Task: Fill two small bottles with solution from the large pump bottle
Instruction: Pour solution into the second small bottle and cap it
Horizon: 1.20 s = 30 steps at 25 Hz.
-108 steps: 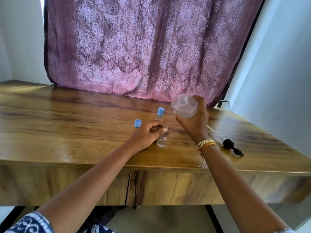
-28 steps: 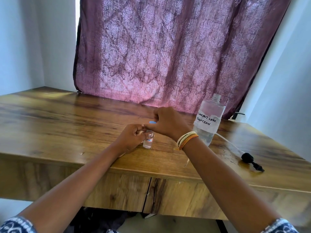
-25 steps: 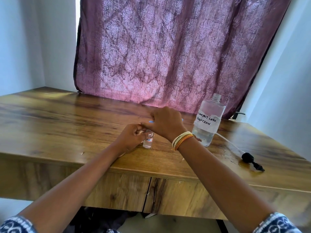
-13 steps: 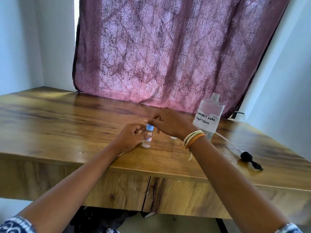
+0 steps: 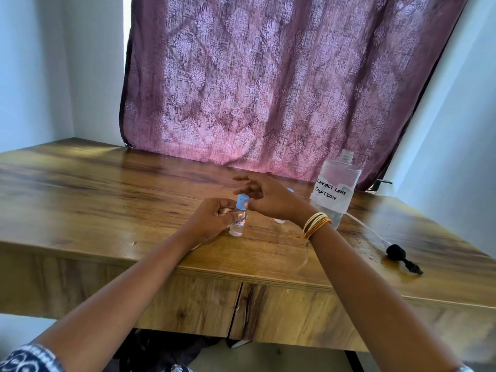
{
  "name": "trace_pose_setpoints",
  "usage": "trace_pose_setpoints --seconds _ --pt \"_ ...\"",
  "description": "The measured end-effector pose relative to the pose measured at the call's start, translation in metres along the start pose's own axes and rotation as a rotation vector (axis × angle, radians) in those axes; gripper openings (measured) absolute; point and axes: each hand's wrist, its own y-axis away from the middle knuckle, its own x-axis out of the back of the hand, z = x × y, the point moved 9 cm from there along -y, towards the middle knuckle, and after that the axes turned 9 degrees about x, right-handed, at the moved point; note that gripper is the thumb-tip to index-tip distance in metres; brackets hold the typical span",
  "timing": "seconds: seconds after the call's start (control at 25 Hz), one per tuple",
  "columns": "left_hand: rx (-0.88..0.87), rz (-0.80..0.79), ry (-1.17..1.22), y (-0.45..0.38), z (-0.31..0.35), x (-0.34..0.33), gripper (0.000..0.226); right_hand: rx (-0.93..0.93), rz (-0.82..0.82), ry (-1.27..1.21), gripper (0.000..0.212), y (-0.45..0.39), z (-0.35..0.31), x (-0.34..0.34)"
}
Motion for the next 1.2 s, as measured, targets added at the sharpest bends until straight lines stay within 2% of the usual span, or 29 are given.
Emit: trace_pose_setpoints --seconds 0.16,0.24,0.36,0.48,0.64,0.84,0.92,1.04,1.12,1.2 --pt "-0.010 0.003 0.003 -0.001 -0.002 -0.001 0.016 0.026 0.134 0.254 0.048 0.002 -0.003 0.012" --pt "0.008 0.001 0.025 -0.002 -0.005 0.000 0.016 0.015 0.124 0.165 0.053 0.003 0.000 0.008" --pt "0.016 0.007 -0.002 -0.003 -0.007 0.003 0.019 0.052 0.095 0.030 0.046 0.002 0.000 0.001" --pt "0.041 0.024 -0.012 -0.005 -0.011 0.004 0.021 0.020 0.214 -0.006 0.033 0.003 0.008 0.007" --pt "0.038 0.025 -0.009 -0.006 -0.013 0.002 0.015 -0.050 0.318 -0.044 0.026 0.007 0.023 0.012" --pt "0.044 0.037 -0.098 -0.003 -0.008 0.000 0.026 -0.017 0.333 -0.126 0.027 0.018 0.024 0.004" --pt "0.044 0.029 -0.111 -0.001 -0.003 0.000 0.038 -0.022 0.364 -0.135 0.029 0.023 0.023 0.001" --pt "0.087 0.099 0.056 0.000 -0.005 0.009 0.064 -0.039 0.388 -0.178 0.040 0.032 0.026 -0.003" --pt "0.091 0.129 0.111 0.003 -0.006 0.014 0.062 -0.026 0.394 -0.221 0.047 0.039 0.028 -0.005" --pt "0.040 0.152 0.038 0.008 -0.002 0.019 0.051 -0.044 0.380 -0.242 0.051 0.043 0.033 -0.007"
